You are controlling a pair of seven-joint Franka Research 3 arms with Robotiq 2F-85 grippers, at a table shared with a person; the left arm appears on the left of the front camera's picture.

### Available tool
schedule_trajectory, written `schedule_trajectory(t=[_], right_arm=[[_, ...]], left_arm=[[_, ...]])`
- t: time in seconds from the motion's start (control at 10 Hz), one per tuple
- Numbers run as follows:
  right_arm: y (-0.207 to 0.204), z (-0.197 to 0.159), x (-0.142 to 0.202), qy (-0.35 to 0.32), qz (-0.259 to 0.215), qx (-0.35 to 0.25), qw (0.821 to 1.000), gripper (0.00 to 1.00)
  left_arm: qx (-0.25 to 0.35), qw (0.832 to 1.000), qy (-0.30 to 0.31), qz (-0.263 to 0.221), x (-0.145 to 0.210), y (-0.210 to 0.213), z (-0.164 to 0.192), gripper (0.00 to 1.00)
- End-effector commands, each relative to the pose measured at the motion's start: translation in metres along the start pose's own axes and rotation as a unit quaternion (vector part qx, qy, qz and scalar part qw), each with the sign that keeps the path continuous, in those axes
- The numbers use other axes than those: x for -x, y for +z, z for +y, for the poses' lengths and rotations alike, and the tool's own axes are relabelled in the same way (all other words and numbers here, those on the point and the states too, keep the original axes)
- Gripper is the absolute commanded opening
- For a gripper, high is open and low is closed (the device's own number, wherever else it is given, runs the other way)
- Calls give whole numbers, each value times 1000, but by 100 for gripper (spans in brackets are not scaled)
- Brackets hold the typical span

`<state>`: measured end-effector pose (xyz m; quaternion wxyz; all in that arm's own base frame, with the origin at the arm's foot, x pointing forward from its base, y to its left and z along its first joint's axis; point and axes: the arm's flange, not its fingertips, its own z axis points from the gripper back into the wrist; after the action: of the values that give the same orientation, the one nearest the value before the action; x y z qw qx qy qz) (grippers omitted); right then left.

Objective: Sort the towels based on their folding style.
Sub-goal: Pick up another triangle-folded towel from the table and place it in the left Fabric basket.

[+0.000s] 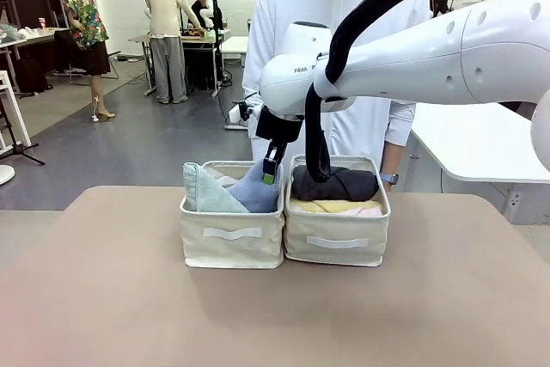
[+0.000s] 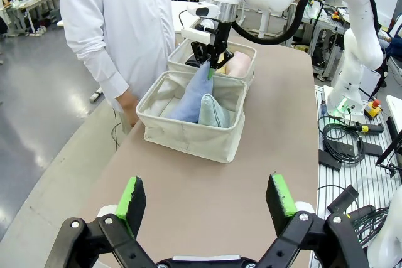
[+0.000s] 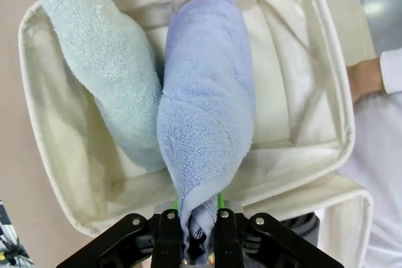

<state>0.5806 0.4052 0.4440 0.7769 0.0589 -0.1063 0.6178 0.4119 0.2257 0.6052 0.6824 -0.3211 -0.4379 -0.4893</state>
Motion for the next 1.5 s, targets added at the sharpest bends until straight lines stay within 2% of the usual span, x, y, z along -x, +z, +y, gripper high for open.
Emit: schedule_trajectory(t=[0.0, 0.1, 0.2, 0.3, 0.4, 0.5, 0.6, 0.7, 0.9, 1.1, 1.3, 1.4], right_arm=[[-6, 0, 1, 11, 8, -9, 1000, 18], [-6, 1, 1, 13, 9, -12, 1000, 35], [-6, 1, 0, 14, 9, -12, 1000, 37], [-6, 1, 0, 15, 10, -14, 1000, 54], [-6, 2, 0, 16, 11, -15, 1000, 56], [-6, 1, 0, 16, 11, -15, 1000, 74], [-5, 0, 1, 14, 11, -16, 1000, 76], [-5, 0, 2, 13, 10, -17, 1000, 93], [-4, 0, 3, 14, 11, -16, 1000, 100], [4, 1, 5, 14, 18, -13, 1000, 100], [46, 18, 24, 16, 39, 0, 999, 100], [94, 35, 46, 2, 46, 27, 999, 100]], left_arm=[[-1, 1000, -5, -7, 0, 1, 0, 100], [-1, 1000, -5, -7, 0, 1, 0, 100], [-1, 1000, -5, -7, 0, 1, 0, 100], [-1, 1000, -5, -7, 0, 1, 0, 100], [-1, 1000, -5, -7, 0, 1, 0, 100], [-1, 1000, -5, -7, 0, 1, 0, 100], [-1, 1000, -5, -7, 0, 1, 0, 100], [-1, 1000, -5, -7, 0, 1, 0, 100], [-1, 1000, -5, -7, 0, 1, 0, 100], [-1, 1000, -5, -7, 0, 1, 0, 100], [-1, 1000, -5, -7, 0, 1, 0, 100], [-1, 1000, -5, -7, 0, 1, 0, 100]])
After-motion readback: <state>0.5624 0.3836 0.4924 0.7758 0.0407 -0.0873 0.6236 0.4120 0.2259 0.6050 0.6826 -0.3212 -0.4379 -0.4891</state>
